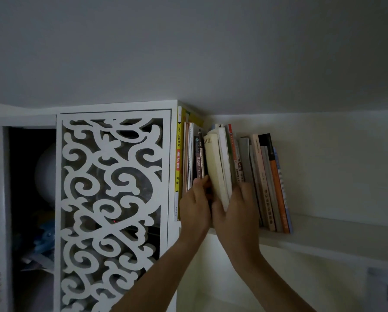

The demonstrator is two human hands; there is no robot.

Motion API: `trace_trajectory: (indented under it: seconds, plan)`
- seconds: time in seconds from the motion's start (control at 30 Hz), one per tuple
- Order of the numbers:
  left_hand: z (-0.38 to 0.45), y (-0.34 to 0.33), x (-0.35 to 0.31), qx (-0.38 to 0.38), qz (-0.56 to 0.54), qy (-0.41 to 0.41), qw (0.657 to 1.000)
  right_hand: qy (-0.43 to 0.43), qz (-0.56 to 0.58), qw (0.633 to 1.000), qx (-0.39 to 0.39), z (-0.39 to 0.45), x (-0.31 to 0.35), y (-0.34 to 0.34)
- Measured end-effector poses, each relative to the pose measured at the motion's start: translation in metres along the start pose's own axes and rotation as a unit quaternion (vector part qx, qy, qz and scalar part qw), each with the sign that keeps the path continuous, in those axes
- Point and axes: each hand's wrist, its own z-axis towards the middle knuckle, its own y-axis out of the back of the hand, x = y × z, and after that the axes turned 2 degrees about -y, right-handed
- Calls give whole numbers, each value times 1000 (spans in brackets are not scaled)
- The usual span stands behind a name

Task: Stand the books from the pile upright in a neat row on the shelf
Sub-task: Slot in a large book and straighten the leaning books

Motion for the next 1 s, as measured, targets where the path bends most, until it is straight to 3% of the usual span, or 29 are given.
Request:
trace_trajectory:
  seconds: [0.1, 0.33, 0.53, 0.67, 0.73, 0.87, 1.0]
  plan:
    - [2, -3, 2, 3, 3, -2, 1000, 34, 61, 995, -68, -12, 2, 12]
    - [-3, 0, -9, 45, -14, -14, 999, 27, 197, 980, -7, -19, -15, 69]
    - [-8, 25, -32, 135, -145, 90, 976, -96, 347, 926, 115, -1, -28, 97]
    - [-12, 44, -36, 214, -184, 205, 937, -158, 374, 898, 172, 7, -48, 91]
    - [-19, 50, -32, 205, -171, 197, 943, -166, 356, 896, 206, 5, -58, 81]
    - [-36, 56, -25, 114, -145, 161, 969, -133, 255, 929, 234, 0, -61, 60]
    - [-46, 74, -22, 48, -131, 136, 981, -41, 181, 980, 77, 2, -58, 40]
